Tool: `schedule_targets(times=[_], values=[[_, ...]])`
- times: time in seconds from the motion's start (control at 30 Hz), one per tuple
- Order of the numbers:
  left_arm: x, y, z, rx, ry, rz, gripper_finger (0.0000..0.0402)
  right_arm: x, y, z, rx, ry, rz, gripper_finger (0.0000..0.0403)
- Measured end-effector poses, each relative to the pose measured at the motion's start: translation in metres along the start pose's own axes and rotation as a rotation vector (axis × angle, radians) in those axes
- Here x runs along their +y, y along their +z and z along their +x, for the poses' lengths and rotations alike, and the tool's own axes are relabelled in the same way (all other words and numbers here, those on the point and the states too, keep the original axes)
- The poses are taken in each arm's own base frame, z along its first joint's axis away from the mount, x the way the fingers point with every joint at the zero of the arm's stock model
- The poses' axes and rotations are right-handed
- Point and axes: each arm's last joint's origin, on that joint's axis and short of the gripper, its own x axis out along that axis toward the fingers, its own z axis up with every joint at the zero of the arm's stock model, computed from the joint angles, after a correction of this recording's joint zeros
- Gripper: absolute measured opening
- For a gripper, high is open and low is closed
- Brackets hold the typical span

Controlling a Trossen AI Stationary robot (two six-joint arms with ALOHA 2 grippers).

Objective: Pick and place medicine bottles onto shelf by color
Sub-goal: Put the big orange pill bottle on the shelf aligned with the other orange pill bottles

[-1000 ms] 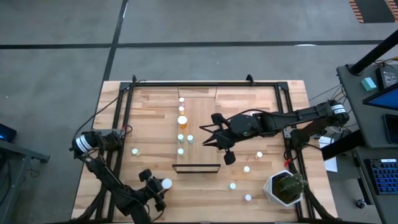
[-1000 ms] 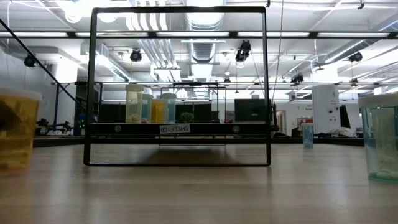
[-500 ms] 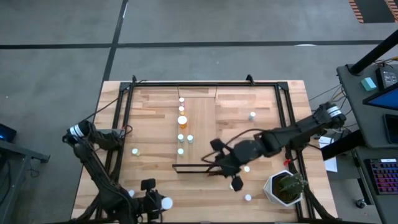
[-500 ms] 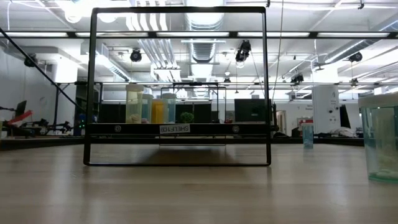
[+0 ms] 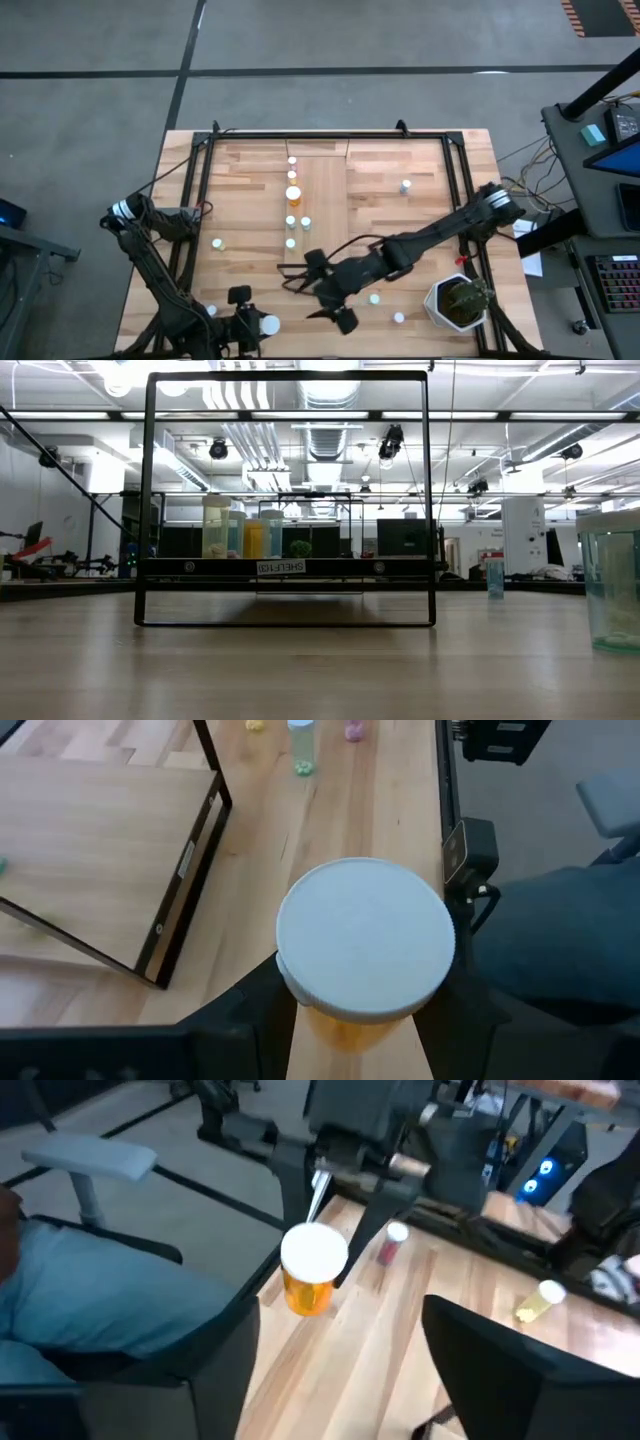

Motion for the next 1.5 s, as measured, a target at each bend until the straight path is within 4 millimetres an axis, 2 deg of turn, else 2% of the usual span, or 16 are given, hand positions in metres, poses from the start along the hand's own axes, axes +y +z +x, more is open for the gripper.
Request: schedule_targets(times=[0.17, 0.47, 0.83, 1.1, 1.37, 1.5], values=[[-0.001, 0.0, 0.0, -0.012, -0.005, 0.012, 0.015, 0.0, -0.003, 0.029, 0.016, 0.004, 0.007, 0.0289], [0.0, 0.002, 0.002, -0.108, 0.066, 0.134, 0.015, 0.0, -0.012, 0.066, 0.067, -0.014, 0.053, 0.027], [-0.002, 0.008, 0.003, -0.17, 0.08, 0.093, 0.015, 0.0, -0.014, 0.084, 0.1, -0.036, 0.049, 0.0267], [-0.002, 0.008, 0.003, -0.176, 0.071, 0.079, 0.015, 0.0, -0.012, 0.085, 0.072, -0.031, 0.041, 0.0262], [-0.002, 0.007, 0.003, -0.176, 0.075, 0.081, 0.0154, 0.0, -0.013, 0.085, 0.074, -0.036, 0.048, 0.0191], [-0.002, 0.007, 0.004, -0.177, 0.076, 0.076, 0.0155, 0.0, -0.013, 0.085, 0.076, -0.038, 0.047, 0.0179]])
